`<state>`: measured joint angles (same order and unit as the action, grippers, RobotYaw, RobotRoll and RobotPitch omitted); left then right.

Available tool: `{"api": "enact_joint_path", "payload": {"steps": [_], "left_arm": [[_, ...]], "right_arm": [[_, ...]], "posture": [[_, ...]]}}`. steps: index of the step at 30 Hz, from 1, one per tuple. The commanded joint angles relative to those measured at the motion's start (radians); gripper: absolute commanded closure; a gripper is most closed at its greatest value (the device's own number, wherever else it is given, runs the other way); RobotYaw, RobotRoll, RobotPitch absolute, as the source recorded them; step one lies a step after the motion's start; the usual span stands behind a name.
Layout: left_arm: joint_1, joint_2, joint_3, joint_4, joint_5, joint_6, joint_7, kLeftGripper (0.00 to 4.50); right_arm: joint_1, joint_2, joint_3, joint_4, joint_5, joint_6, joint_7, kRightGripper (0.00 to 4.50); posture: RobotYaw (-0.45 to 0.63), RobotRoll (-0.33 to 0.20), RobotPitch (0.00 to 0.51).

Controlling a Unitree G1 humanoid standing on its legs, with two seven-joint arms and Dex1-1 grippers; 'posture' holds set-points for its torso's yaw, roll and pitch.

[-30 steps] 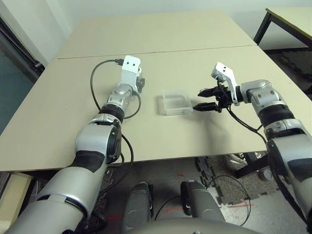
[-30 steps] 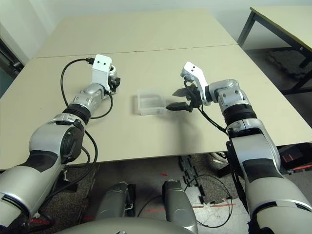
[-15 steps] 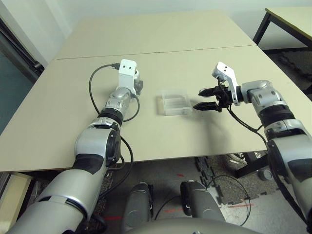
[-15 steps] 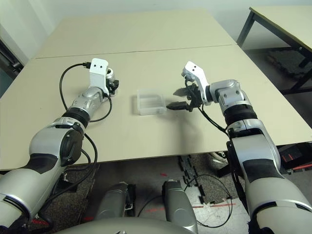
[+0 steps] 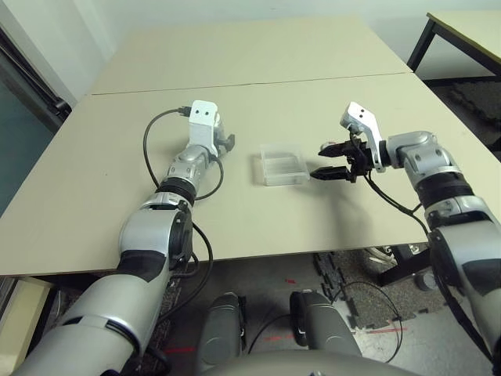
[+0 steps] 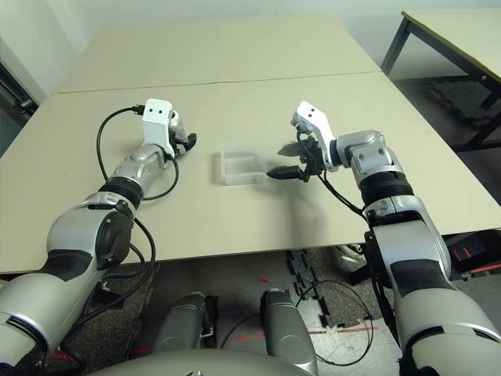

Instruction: Pour the medicine from the bottle into the box.

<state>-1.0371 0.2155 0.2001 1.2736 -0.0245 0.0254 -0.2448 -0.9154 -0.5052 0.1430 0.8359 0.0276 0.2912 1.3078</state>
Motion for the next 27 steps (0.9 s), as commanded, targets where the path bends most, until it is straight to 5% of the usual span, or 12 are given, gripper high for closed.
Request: {"api": "enact_joint_path", "payload": {"steps": [1,9,19,27], "left_arm": [[0.042,0.018,0.008,-0.041,-0.026,0.024,-0.037,0.04],[0.188,0.043,-0.009,-0.311,-0.07,0.183,-0.134,0.04],[0.482,0.08,0.037,-0.987,-0.19,0.604,-0.094,0.04],[0.543,0.111,0.075,-1.187,-0.255,0.746,-0.072,0.04]], "right_arm": [[0.013,-0.01,-0.013,-0.026,0.017,0.01,-0.003,0.0],[0.021,-0.024,-0.008,-0.042,0.023,0.013,0.004,0.0],[0.027,-0.037,-0.026,-0.046,0.039,0.016,-0.022,0.0],[0.066,-0.054,-0.069,-0.117,0.07,0.049,-0.077,0.0]], "posture": [[0.06,0.0,0.079],[0.07,0.0,0.105],[0.11,0.0,0.126],[0.13,0.0,0.16]]}}
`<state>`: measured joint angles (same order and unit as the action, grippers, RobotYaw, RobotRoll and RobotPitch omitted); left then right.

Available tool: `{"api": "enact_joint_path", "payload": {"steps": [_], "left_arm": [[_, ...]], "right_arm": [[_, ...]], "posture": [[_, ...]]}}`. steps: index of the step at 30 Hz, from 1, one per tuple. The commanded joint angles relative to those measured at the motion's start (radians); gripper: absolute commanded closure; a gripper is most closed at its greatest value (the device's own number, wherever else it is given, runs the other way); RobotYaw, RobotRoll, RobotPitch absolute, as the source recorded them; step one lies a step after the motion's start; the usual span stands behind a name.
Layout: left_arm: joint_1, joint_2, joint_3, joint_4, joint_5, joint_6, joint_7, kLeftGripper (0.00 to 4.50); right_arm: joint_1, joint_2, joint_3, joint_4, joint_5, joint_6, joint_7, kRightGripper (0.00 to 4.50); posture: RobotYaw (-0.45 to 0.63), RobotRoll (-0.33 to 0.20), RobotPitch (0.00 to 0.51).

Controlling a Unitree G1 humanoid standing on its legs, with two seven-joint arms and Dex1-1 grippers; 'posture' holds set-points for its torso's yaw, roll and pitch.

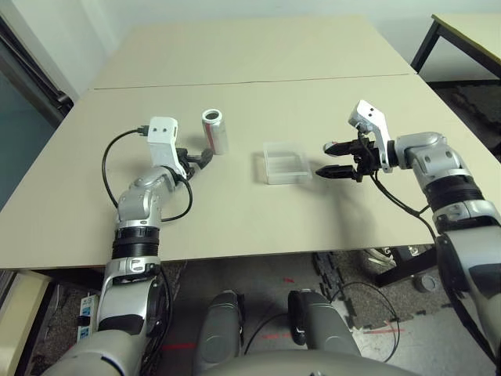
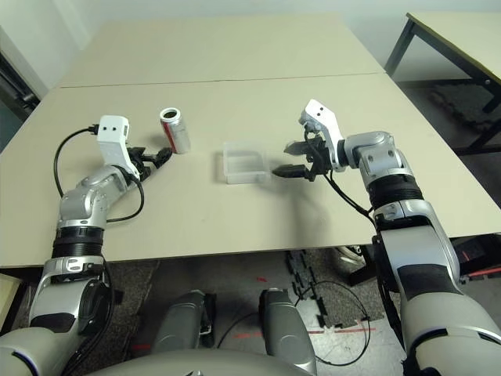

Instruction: Pour the medicine from the bottle into the box.

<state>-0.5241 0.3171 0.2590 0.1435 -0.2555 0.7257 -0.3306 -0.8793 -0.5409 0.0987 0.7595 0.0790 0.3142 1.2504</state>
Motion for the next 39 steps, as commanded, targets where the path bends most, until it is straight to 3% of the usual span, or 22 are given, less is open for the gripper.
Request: {"api": "enact_joint_path", "payload": {"steps": [1,11,15,22,27,39], "left_arm": [[0.038,0.011,0.025,-0.078,-0.034,0.061,0.021,0.04],[0.057,0.064,0.116,-0.108,-0.063,0.074,0.072,0.04],[0.036,0.107,0.158,-0.096,-0.066,0.028,0.085,0.04],[-0.027,0.231,0.212,0.057,-0.056,-0.132,0.058,0.04],[-0.043,0.277,0.182,0.171,-0.026,-0.279,0.02,0.04],[0.001,0.235,0.211,0.287,-0.042,-0.397,0.063,0.04]], "right_arm": [[0.04,-0.023,-0.037,-0.059,0.027,0.035,-0.032,0.0],[0.149,-0.02,-0.168,-0.306,0.135,0.182,-0.214,0.0],[0.222,0.025,-0.311,-0.467,0.211,0.248,-0.41,0.0],[0.369,0.074,-0.565,-0.642,0.211,0.175,-0.818,0.0],[0.411,0.017,-0.628,-0.62,0.235,0.162,-0.863,0.0],[0.403,-0.086,-0.62,-0.406,0.264,0.083,-0.803,0.0]], "posture": [[0.13,0.0,0.165],[0.14,0.0,0.232],[0.14,0.0,0.252],[0.12,0.0,0.273],[0.08,0.0,0.271],[0.04,0.0,0.272]]}}
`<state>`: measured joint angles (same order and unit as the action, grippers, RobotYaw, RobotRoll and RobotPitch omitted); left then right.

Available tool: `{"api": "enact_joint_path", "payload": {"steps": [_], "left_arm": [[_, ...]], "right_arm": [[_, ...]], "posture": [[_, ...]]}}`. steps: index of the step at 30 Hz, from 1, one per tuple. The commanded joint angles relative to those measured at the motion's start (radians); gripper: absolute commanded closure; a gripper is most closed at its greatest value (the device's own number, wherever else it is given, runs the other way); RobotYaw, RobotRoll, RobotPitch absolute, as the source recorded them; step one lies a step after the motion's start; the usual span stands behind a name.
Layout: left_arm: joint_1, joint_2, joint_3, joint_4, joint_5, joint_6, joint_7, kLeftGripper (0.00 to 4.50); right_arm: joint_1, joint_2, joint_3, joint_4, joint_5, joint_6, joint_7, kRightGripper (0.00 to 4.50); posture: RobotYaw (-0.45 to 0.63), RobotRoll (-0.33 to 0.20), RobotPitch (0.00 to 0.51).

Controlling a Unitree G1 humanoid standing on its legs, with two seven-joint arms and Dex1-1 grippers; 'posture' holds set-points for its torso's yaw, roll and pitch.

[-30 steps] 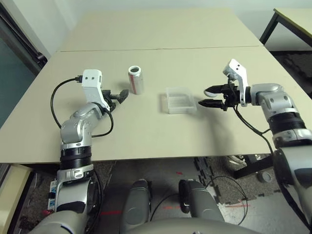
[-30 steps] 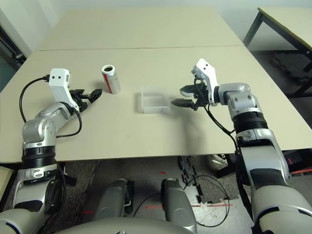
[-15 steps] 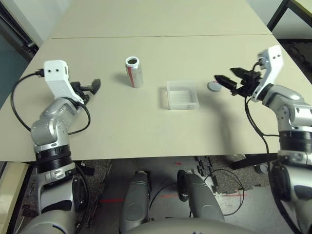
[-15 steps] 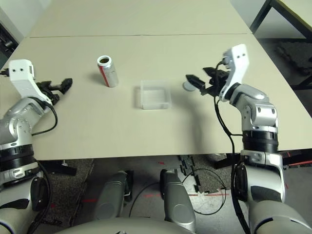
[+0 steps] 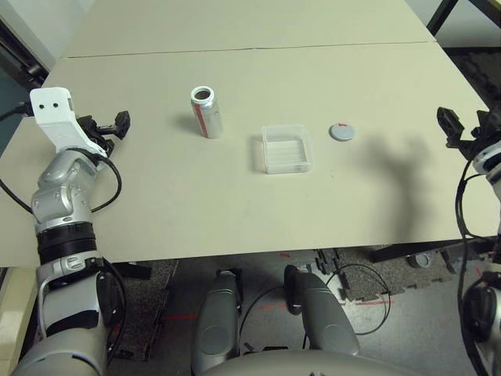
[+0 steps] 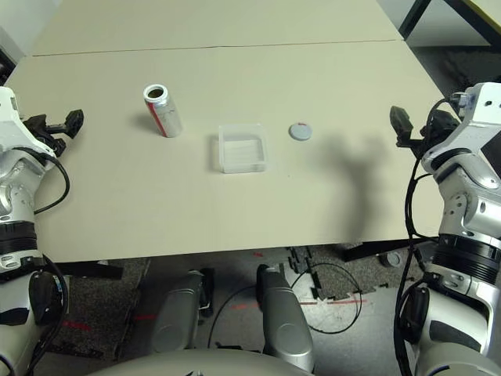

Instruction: Pour the medicine from the bottle into the box.

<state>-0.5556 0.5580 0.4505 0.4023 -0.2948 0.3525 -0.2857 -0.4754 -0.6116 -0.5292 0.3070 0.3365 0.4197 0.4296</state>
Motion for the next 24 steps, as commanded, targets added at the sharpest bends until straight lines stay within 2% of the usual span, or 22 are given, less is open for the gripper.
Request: {"api": "enact_joint_path", "payload": {"steps": [1,13,24], "left_arm": [[0.036,-0.002,0.024,0.031,-0.004,-0.035,0.021,0.04],[0.073,0.004,0.066,0.005,-0.02,-0.091,0.064,0.04],[0.069,-0.016,0.055,0.005,-0.026,-0.096,0.083,0.04]], "right_arm": [[-0.006,-0.017,0.013,0.059,0.008,-0.026,0.022,0.0],[-0.065,0.017,0.059,0.185,0.019,-0.124,0.07,0.0],[-0.054,0.038,0.101,0.226,0.023,-0.182,0.138,0.0]], "posture": [[0.04,0.0,0.272],[0.09,0.0,0.253],[0.09,0.0,0.234]]}}
